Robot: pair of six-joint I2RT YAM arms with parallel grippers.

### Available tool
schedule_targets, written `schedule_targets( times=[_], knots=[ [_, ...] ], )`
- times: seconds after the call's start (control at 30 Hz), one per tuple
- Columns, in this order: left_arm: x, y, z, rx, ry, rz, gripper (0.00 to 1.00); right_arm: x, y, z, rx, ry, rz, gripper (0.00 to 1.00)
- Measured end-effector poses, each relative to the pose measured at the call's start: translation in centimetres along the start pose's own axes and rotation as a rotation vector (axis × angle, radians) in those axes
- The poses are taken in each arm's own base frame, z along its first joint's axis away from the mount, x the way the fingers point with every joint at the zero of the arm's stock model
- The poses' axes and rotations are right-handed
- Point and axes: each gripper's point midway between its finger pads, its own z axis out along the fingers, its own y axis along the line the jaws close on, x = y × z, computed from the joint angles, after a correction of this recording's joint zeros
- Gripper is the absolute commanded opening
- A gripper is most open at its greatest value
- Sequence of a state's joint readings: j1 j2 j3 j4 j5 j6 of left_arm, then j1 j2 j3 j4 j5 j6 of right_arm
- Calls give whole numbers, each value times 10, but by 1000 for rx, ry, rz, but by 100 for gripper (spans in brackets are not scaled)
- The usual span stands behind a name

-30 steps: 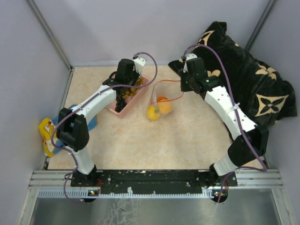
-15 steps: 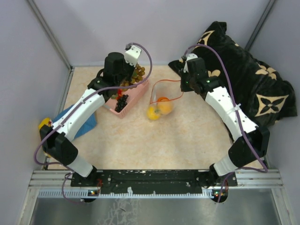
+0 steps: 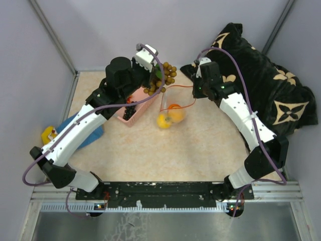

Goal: Place the food in the zip-top bag and seal the zipper
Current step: Place the fake fruit in the zipper food storage bag.

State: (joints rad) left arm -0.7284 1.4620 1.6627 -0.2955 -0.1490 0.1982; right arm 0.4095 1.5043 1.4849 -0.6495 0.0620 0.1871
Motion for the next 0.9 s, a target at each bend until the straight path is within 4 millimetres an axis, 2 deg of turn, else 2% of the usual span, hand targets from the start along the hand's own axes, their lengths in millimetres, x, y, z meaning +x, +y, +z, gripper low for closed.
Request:
schedule_targets(
  times=[0.27,0.4,0.7,0.9],
  knots=[
    [-20,-22,-6,66,-66,-118,0,-2,2,1,-12,-8,4,0],
    [-21,-35,-7,115,-96,-185,0,0,3,1,-14,-7,9,0],
    [1,-68,0,201,-105,-274,0,4,4,-2,-23,-6,20,0],
    [31,-77,6,201,-61,-274,0,4,5,-5,-28,-8,28,0]
  ],
)
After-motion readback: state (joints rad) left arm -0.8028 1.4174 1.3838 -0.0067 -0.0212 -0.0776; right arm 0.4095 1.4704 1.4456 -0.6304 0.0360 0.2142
